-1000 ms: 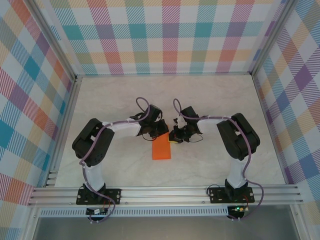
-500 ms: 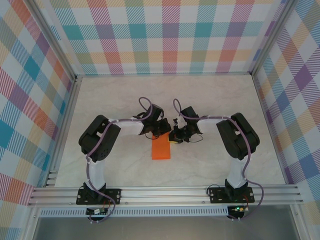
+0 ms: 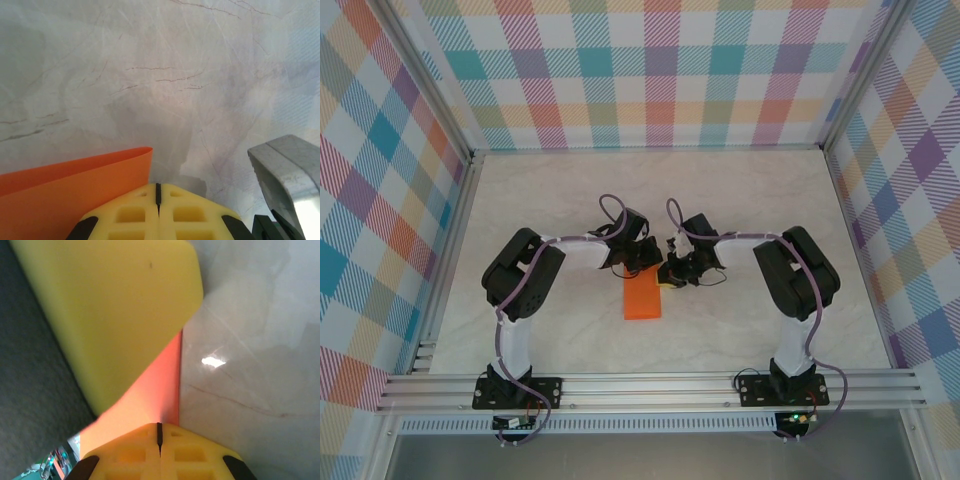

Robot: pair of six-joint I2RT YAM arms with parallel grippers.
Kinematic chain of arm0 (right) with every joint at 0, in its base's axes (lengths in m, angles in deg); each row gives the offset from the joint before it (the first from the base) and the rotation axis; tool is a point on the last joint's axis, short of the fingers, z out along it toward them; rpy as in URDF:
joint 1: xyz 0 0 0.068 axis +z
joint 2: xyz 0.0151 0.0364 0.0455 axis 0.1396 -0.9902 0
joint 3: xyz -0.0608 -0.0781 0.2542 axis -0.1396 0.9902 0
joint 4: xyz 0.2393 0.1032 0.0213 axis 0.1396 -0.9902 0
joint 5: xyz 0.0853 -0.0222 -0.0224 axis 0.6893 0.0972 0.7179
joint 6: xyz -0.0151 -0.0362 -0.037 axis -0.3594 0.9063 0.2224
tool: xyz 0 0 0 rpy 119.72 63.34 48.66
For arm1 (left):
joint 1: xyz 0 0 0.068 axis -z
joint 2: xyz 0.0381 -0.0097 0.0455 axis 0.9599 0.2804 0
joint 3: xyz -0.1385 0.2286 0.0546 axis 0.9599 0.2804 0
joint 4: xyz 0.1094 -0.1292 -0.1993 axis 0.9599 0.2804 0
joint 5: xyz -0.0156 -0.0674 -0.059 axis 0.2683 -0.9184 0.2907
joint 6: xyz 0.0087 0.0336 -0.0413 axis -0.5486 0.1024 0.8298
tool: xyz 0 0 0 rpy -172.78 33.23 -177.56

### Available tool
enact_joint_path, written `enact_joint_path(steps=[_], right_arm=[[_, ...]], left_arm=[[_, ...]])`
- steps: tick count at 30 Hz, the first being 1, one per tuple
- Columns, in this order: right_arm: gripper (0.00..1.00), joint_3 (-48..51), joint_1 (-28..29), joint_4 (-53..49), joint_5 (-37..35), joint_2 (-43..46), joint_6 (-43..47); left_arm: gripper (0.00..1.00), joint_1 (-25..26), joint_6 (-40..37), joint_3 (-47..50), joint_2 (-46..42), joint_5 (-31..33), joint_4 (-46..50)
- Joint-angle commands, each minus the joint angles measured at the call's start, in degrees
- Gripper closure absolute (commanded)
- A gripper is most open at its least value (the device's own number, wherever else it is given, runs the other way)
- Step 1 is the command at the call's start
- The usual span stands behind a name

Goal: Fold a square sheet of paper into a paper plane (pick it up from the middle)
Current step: Move the square sheet of paper to the center of the table, then fold the square sheet of paper in half at the center of the table.

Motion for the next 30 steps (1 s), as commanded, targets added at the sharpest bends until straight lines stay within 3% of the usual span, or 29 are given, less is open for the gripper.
enact_joint_path(steps=[1, 20, 30], right_arm=[[0.97, 2.87, 1.82, -4.54, 0.76, 1.83, 1.55], [0.96, 13.29, 9.57, -2.22, -2.83, 6.75, -5.18], [0.96, 19.96, 10.95, 0.21, -2.03, 13.79, -8.76]], left_arm=[[0.96, -1.04, -0.75, 1.44, 2.48, 4.26, 3.49], [0.96, -1.73, -0.94, 3.29, 2.44, 4.9, 2.97], [0.96, -1.77, -1.38, 3.32, 2.45, 4.4, 3.22]])
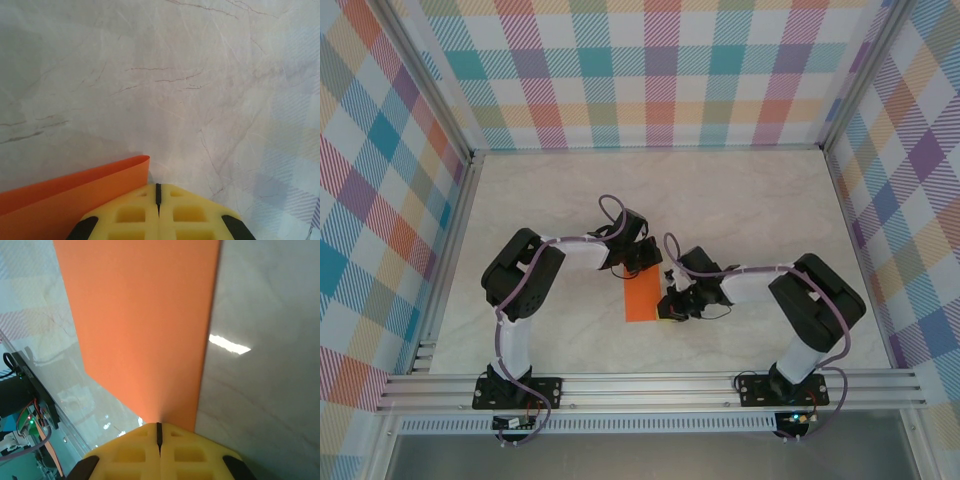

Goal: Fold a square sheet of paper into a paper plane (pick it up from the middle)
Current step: Fold the square sheet of paper in half at the center of the table, then rotate the square sheet of paper at the center of the table.

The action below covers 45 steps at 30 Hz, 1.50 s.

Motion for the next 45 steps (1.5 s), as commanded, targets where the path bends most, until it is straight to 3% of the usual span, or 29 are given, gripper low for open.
enact_joint_path(steps=[1, 8, 20, 26, 33, 45], right_arm=[[0.96, 1.59, 1.12, -7.48, 0.06, 1.73, -1.67], [0.96, -5.12, 0.15, -8.93, -4.52, 7.66, -1.83], [0.96, -10.94, -4.82, -8.12, -4.63, 0.55, 1.1], [0.96, -9.39, -5.96, -7.16, -5.97, 4.09, 0.35], [0.94, -9.19, -10.0, -7.38, -7.03, 7.33, 0.41], [0.94, -23.92, -11.42, -7.05, -1.0, -9.61, 3.85]], left_arm=[[0.96, -1.51, -1.01, 2.5, 2.53, 4.55, 4.63], [0.96, -1.51, -1.12, 2.69, 2.08, 3.74, 4.72], [0.95, -1.51, -0.8, 1.51, -0.19, 1.05, 4.79], [0.81, -1.51, -0.79, -0.78, -6.46, -0.92, 5.13], [0.74, -1.38, 0.15, 2.88, -14.74, 1.7, 5.59], [0.84, 2.09, 6.95, 17.55, -21.8, 6.21, 1.34]])
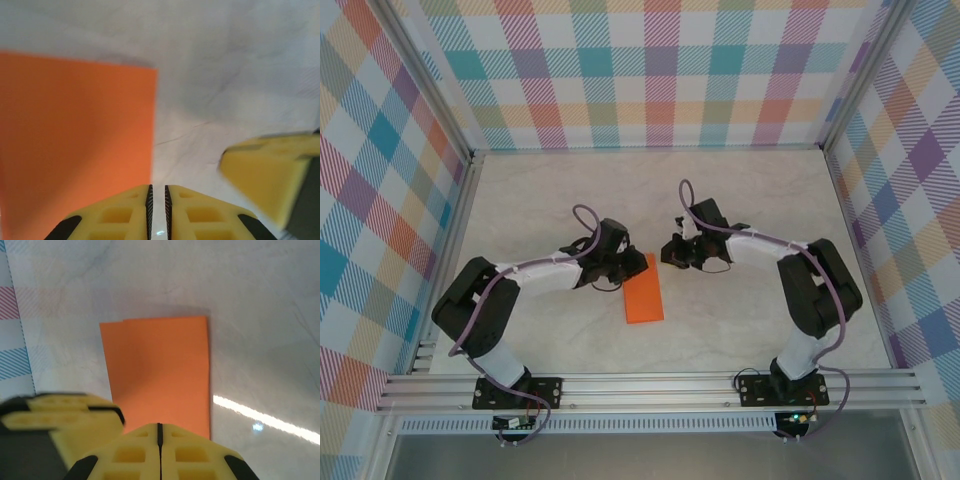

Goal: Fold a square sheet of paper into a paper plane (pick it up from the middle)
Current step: Rotate the square sheet of paper at the center of the table.

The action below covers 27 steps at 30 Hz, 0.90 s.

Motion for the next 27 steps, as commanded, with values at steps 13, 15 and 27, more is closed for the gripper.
enact_joint_path(steps=[13, 15, 27], right_arm=[[0.94, -13.9, 0.14, -2.75, 4.91, -17.39, 4.0], [0.95, -14.99, 0.14, -4.18, 3.02, -18.37, 4.01], [0.95, -10.59, 0.15, -8.96, -17.11, -13.33, -5.57]], left_arm=[[0.84, 1.91, 4.08, 5.07, -3.33, 2.03, -1.3], [0.84, 1.97, 4.06, 4.98, -3.34, 1.78, -1.24], [0.79, 5.97, 4.87, 3.45, -3.54, 1.68, -1.52]])
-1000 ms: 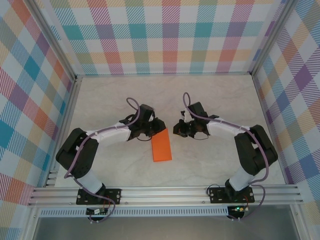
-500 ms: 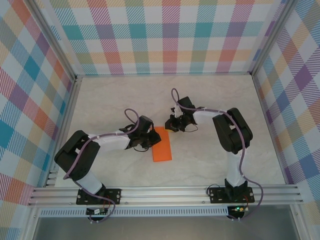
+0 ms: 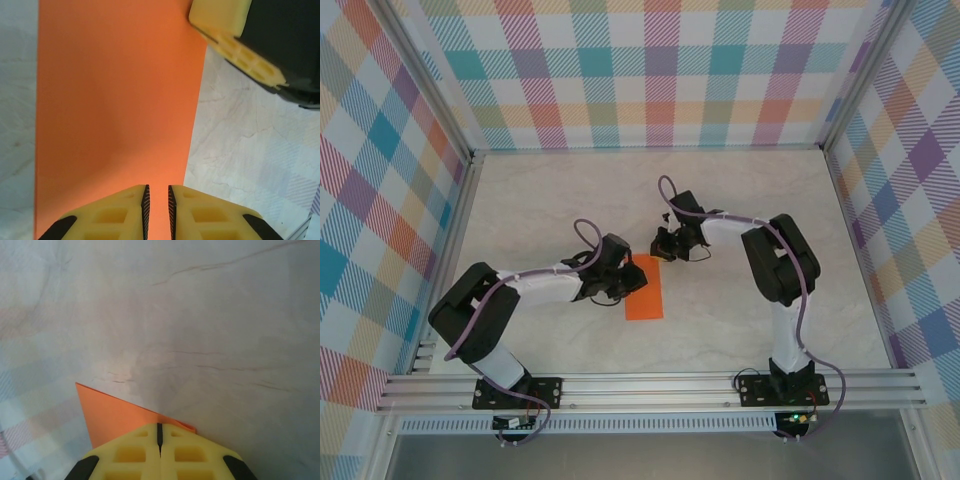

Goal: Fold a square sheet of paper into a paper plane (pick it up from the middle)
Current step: Rotate the square sheet of paper at the center of the table.

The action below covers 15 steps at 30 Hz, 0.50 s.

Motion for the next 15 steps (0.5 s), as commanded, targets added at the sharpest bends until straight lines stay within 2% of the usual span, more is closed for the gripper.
enact_joint_path(steps=[1, 5, 10, 15], right_arm=[[0.95, 4.23, -0.51, -3.93, -12.14, 3.46, -5.97], [0.95, 8.43, -0.56, -2.71, -16.18, 6.82, -10.97], [0.95, 11.67, -0.6, -1.43, -17.71, 9.11, -14.29], [0.95, 12.75, -0.75, -0.49, -16.78, 10.49, -13.87]], left_arm=[[0.79, 2.67, 1.61, -1.4, -1.47, 0.25, -1.62], [0.79, 6.04, 2.95, -2.7, 1.1, -0.35, -4.19], [0.8, 9.67, 3.48, -5.4, 5.71, -0.11, -4.66], [0.84, 10.14, 4.09, -4.59, 7.54, 2.16, -2.87]])
